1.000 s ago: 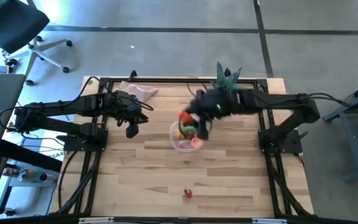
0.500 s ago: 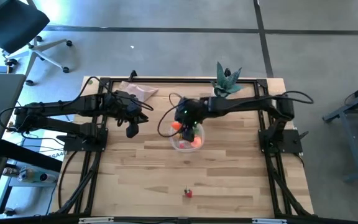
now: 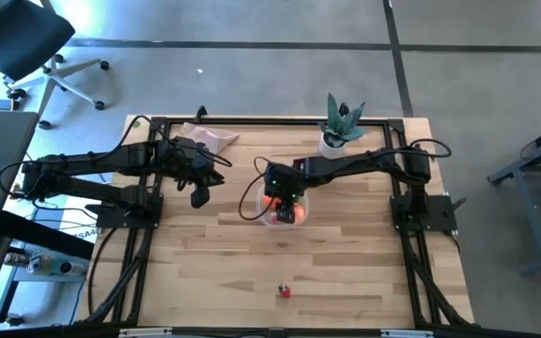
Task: Pick and placing Produce into tupperware
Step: Put the carrot into the transparent bin
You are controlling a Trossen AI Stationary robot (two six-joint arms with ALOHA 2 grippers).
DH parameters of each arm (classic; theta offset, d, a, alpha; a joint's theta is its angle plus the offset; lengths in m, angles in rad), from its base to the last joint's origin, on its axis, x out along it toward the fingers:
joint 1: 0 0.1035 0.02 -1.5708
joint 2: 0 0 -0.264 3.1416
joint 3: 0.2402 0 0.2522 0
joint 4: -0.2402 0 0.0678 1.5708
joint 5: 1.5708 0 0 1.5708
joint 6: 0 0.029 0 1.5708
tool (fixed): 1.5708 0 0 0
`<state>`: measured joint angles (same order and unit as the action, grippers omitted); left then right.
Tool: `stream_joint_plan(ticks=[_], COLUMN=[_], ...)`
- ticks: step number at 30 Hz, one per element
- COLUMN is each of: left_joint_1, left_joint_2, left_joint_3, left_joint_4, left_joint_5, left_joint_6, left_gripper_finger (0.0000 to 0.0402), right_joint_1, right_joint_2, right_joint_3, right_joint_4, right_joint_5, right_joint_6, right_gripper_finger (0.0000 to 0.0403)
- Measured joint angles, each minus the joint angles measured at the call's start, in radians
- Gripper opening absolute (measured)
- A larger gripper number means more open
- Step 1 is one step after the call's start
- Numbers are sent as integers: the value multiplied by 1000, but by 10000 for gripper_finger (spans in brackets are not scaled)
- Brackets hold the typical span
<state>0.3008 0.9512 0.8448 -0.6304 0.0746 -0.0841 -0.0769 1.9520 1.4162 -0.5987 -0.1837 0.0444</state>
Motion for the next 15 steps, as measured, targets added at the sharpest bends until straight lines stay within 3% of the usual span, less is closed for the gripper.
stream_joint_plan(ticks=[15], left_joint_1=[0], left_joint_2=[0], left_joint_3=[0], left_joint_4=[0], left_joint_5=[0], left_joint_6=[0], left_gripper_finger=[51], right_joint_1=[0], right_joint_2=[59], right_joint_3=[1], right_joint_4=[12], right_joint_5=[2], right_joint_6=[-1], right_gripper_finger=[169])
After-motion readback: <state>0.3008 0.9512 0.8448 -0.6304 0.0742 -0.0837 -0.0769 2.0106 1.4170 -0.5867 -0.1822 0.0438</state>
